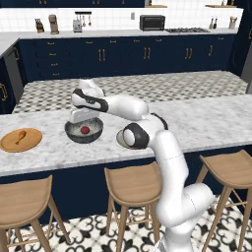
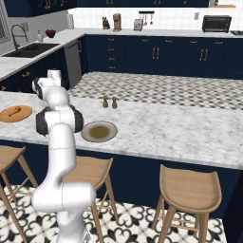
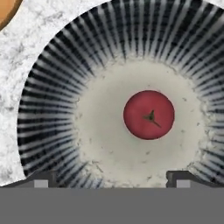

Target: Pick the chicken drumstick and tomato from their plates and place them in the bowl. Then put the bowl in the fridge.

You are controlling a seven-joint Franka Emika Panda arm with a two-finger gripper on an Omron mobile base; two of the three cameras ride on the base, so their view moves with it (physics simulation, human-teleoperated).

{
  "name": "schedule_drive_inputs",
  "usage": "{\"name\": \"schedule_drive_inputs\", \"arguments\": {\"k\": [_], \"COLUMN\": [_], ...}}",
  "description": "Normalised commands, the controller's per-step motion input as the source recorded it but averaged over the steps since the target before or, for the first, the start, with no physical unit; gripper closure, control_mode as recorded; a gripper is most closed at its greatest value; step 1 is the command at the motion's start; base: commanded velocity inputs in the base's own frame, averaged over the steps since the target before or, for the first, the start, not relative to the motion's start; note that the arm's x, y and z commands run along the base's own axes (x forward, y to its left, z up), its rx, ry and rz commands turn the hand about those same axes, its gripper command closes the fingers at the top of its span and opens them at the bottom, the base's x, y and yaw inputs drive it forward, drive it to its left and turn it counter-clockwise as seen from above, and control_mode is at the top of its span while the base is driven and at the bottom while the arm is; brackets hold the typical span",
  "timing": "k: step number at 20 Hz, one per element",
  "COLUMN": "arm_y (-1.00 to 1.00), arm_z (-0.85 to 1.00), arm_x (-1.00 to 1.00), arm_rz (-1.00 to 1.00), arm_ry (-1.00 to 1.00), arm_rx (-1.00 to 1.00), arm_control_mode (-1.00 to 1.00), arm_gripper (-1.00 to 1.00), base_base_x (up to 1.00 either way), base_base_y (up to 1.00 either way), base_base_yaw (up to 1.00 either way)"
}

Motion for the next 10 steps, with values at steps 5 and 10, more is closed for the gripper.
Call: {"name": "schedule_drive_inputs", "arguments": {"k": [5, 10], "arm_y": [-0.80, -0.64], "arm_z": [0.03, 0.01], "arm_x": [-1.00, -1.00], "arm_rz": [-0.02, -0.13], "arm_ry": [-0.08, -0.07], "arm_rx": [0.03, 0.03], "arm_control_mode": [-1.00, -1.00], "arm_gripper": [-1.00, -1.00], "base_base_x": [0.00, 0.00], "base_base_y": [0.00, 0.00], "base_base_yaw": [0.00, 0.00]}}
